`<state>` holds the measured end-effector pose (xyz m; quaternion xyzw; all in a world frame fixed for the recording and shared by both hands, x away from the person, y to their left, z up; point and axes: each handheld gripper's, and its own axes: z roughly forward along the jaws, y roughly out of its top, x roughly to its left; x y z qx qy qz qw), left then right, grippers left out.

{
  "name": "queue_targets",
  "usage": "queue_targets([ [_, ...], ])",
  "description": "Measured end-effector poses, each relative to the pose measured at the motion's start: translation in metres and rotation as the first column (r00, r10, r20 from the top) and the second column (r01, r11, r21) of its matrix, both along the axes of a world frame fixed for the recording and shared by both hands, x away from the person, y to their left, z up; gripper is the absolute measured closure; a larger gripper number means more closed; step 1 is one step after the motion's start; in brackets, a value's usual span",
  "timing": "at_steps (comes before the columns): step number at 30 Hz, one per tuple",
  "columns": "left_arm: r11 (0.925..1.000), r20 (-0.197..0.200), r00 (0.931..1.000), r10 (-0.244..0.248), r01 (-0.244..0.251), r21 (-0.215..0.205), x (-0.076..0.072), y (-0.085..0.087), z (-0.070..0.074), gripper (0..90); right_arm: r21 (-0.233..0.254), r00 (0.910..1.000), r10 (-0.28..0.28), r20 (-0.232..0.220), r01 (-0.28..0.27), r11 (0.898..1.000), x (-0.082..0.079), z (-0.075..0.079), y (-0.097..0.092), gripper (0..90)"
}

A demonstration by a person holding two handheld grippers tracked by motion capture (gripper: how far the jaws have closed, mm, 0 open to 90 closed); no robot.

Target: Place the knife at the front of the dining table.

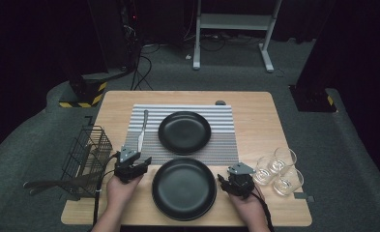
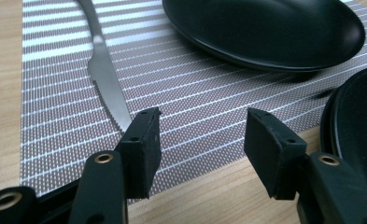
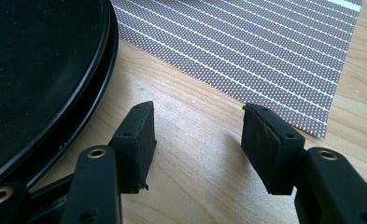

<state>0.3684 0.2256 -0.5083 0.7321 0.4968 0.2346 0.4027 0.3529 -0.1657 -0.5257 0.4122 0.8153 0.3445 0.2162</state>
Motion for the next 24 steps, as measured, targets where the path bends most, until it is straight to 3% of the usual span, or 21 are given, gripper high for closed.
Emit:
queue_targets([
  [13,0.9967,0.048,0.9962,-0.072,0.073,-0.034,-0.008,0.003,0.016,47.1,0.010,1.0000,0.005,-0.009,-0.004,1.000,0.001,0.000,-0.001,44.7],
  [24,0.9938,0.097,0.9907,-0.095,0.100,-0.047,-0.015,0.001,0.027,45.6,0.006,1.0000,-0.007,-0.005,0.007,1.000,0.001,0.000,0.000,44.7],
])
